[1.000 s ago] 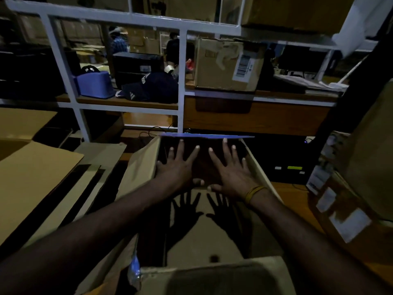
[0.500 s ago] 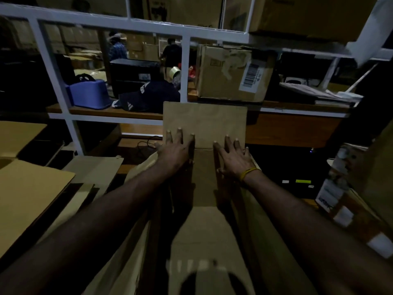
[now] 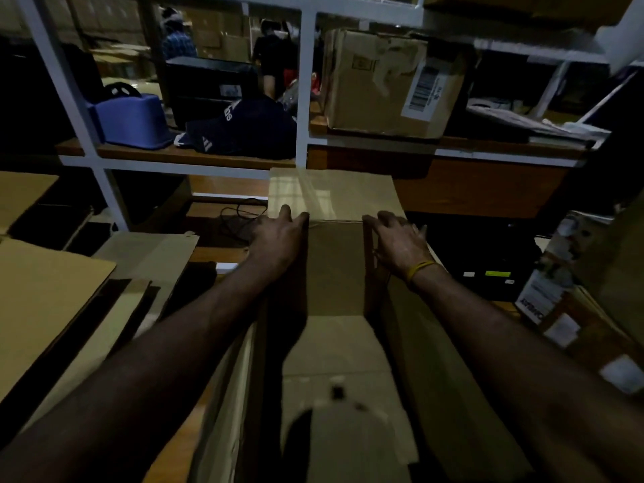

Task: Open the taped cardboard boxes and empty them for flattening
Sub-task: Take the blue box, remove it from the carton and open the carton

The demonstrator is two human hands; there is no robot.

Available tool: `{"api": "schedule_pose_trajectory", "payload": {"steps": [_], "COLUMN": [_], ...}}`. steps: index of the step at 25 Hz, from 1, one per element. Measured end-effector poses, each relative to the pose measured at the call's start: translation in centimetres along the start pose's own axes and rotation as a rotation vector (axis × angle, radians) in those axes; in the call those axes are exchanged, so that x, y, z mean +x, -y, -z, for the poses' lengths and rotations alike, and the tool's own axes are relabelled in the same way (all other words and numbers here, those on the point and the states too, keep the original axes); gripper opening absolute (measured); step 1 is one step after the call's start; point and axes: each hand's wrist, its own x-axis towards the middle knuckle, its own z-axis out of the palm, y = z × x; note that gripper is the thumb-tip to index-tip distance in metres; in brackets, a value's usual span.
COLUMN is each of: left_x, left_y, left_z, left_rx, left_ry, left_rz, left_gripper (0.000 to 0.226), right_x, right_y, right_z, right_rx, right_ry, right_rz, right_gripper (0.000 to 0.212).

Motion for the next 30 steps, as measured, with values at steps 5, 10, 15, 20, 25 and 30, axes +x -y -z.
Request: {"api": "schedule_pose_trajectory", "payload": {"steps": [5, 10, 15, 20, 25, 30], "left_x": [-2.2, -2.9, -4.6, -12.9, -25.3, -35.7], "left_y": [-0.1, -0.2, 1.1, 0.0, -3.4, -6.0], "left_z": [1.0, 1.9, 1.4, 2.8, 7.6, 9.9], "left_rx": [0.006, -0.129, -0.304, -0.374, -0.693, -0.870], "left_ry": [0.076, 0.188, 0.280, 0.300, 0.273, 0.221], "left_rz": [0.028, 0.062, 0.081, 0.098, 0.186, 0.241], "left_gripper": [0.072, 0.081, 0.082, 0.080, 0.072, 0.070], "right_x": [-2.2, -3.9, -7.5, -15.5, -26.3, -35.5], "right_y": [-2.2, -1.9, -2.7, -3.7, -4.0, -3.9], "right_z": [0.4, 0.6, 1.9, 4.4, 6.4, 8.0], "right_rx": [-0.030, 0.006, 0.140, 0.217, 0.400, 0.571], "right_ry": [0.058, 0.097, 0.215, 0.292, 0.217, 0.180], "right_rz": [-0.002, -0.024, -0.093, -0.074, -0.020, -0.094], "right_gripper": [0.085, 0.090, 0.078, 0.079, 0.076, 0.072]}}
